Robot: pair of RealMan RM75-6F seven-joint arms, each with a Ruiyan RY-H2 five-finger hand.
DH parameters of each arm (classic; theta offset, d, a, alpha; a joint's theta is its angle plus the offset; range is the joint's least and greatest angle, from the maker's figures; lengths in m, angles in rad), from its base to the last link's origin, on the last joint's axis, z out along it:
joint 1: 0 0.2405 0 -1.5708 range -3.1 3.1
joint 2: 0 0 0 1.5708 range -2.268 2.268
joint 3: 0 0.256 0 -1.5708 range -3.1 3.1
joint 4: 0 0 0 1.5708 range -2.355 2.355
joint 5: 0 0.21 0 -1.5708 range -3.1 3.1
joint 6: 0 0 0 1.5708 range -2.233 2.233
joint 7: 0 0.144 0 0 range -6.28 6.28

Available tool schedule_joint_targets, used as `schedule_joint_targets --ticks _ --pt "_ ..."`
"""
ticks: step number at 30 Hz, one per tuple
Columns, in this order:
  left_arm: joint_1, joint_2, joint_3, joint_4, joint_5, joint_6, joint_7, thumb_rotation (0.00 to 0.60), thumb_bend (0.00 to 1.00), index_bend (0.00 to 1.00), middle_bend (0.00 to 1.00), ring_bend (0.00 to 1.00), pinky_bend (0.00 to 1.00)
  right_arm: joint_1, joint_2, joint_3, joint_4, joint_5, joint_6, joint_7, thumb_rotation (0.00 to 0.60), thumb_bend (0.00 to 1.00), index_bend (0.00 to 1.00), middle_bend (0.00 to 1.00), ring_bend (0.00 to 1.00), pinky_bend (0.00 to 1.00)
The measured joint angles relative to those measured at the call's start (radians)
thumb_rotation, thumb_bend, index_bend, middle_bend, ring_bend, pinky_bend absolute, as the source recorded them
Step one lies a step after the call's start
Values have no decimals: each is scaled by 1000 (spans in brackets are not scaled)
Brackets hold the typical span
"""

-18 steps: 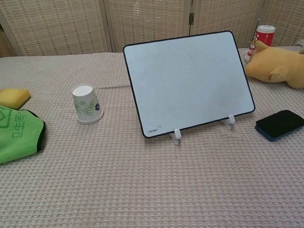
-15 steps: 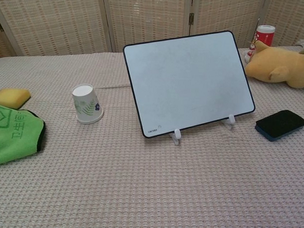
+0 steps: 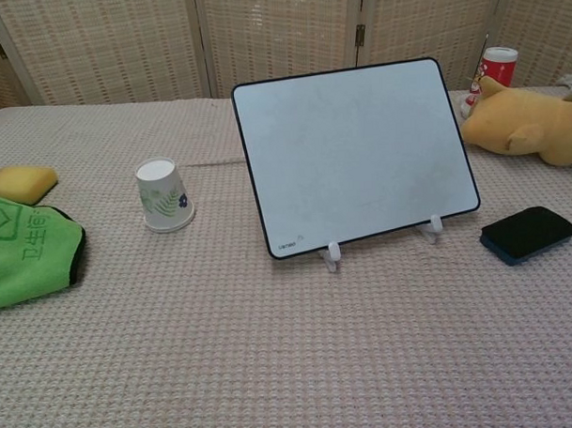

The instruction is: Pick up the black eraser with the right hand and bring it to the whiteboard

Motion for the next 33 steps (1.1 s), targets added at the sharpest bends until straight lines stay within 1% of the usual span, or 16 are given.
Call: schedule_joint_targets --ticks 4,8,10,13,16,19,26,33 --pt "0 6 2 -2 -1 -2 -12 600 262 0 0 0 0 98 -6 57 -17 174 -130 -120 600 254 183 0 0 0" --pt "3 9 5 -5 6 8 -17 600 262 0 0 0 0 197 -37 97 -13 347 -219 -246 600 254 214 0 0 0" --pt "6 10 7 -6 8 13 -19 600 262 0 0 0 0 245 -67 107 -2 424 -249 -317 600 254 229 0 0 0" --pt "8 11 8 -7 11 18 -20 600 262 0 0 0 0 302 -124 108 23 503 -267 -407 600 254 231 0 0 0" --pt "10 11 8 -7 12 23 -23 600 262 0 0 0 0 350 -179 102 51 568 -271 -467 600 254 231 0 0 0" --pt "11 9 6 -3 15 31 -28 600 262 0 0 0 0 381 -217 93 75 611 -268 -497 600 254 235 0 0 0" --pt "13 13 8 -1 25 41 -48 600 262 0 0 0 0 426 -263 72 113 679 -254 -535 600 253 249 0 0 0" --pt "14 16 9 0 28 42 -52 600 262 0 0 0 0 456 -298 47 146 704 -243 -543 600 254 318 0 0 0"
